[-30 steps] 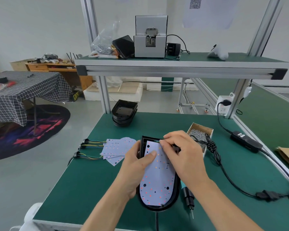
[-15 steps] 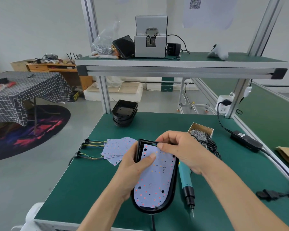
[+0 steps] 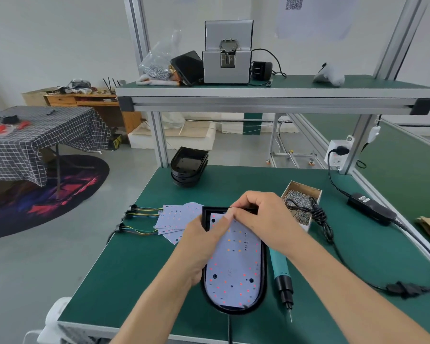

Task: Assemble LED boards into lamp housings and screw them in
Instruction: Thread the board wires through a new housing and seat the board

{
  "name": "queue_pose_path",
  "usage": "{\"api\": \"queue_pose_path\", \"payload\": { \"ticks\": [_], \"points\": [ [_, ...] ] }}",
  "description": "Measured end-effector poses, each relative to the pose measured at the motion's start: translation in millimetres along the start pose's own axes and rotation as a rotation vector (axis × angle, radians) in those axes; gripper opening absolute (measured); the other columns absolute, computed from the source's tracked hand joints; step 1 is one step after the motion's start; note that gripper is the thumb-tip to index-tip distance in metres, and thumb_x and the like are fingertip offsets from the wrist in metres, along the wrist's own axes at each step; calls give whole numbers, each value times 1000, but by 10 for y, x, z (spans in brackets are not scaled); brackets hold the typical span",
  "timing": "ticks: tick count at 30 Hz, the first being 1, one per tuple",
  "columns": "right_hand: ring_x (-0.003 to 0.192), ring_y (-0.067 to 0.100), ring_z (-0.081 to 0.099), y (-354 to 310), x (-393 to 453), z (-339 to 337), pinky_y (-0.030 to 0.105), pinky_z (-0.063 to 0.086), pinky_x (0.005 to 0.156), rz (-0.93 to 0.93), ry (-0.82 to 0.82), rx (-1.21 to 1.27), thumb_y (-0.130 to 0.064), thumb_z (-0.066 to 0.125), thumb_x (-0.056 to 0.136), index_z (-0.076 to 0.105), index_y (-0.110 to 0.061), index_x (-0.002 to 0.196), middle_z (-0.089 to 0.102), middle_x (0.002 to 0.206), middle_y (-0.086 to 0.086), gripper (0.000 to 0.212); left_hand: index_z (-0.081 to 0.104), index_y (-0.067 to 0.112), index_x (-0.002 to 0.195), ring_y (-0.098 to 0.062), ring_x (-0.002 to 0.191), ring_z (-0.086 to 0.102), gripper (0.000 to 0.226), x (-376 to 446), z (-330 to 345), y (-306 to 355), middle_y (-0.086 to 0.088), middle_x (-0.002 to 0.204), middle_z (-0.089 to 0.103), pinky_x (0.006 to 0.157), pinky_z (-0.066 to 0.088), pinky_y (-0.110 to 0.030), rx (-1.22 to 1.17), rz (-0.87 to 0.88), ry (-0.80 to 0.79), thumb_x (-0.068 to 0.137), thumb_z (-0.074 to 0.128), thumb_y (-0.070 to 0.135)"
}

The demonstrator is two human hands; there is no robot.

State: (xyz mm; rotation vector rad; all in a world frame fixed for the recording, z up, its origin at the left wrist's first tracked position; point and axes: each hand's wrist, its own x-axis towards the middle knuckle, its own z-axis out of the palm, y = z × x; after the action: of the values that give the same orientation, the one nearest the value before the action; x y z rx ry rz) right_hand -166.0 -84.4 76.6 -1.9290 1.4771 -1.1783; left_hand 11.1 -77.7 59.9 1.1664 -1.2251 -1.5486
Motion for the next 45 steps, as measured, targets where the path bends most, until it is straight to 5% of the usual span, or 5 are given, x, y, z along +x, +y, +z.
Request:
{"api": "queue_pose_path", "payload": {
  "ticks": [8, 21, 27, 37, 45],
  "points": [
    [71, -7, 62, 165, -29, -98, 6, 44, 69, 107, -131, 179, -31, 76, 95, 80, -30, 93, 75, 81, -17, 5, 70, 18, 114, -23, 102, 75, 27, -16, -23, -39, -5, 110, 79, 83, 63, -38, -10, -1, 43, 105, 57, 40],
    [90, -4, 66, 175, -207, 9, 6, 42, 76, -28, 83, -104, -40, 73, 94, 76, -32, 100, 71, 96, -28, 11, 71, 15, 116, -23, 100, 77, 16, -55, 26, -83, -3, 107, 80, 87, 62, -41, 19, 80, 16, 104, 62, 21],
    [92, 12, 69, 276, -399, 35, 28, 52, 85, 296, 87, 360, -36, 77, 93, 75, -30, 106, 74, 99, -3, 14, 70, 11, 117, -26, 100, 77, 20, -47, 27, -81, -6, 108, 79, 92, 61, -49, -10, 45, 6, 103, 64, 23],
    [76, 11, 58, 193, -492, 173, 45, 55, 79, 297, 150, 381, -48, 66, 88, 70, -19, 93, 70, 96, 16, 29, 71, 12, 114, -27, 98, 77, 19, -63, 35, -126, -7, 105, 80, 91, 61, -50, -45, 31, 32, 99, 70, 23],
    [86, 14, 71, 153, -523, 233, 38, 58, 81, 281, 209, 397, -35, 68, 95, 73, -31, 97, 76, 93, -5, 7, 76, 13, 100, -30, 90, 78, 8, -26, 21, -124, -9, 98, 80, 79, 64, -43, -73, 52, 76, 93, 77, 17]
  ]
}}
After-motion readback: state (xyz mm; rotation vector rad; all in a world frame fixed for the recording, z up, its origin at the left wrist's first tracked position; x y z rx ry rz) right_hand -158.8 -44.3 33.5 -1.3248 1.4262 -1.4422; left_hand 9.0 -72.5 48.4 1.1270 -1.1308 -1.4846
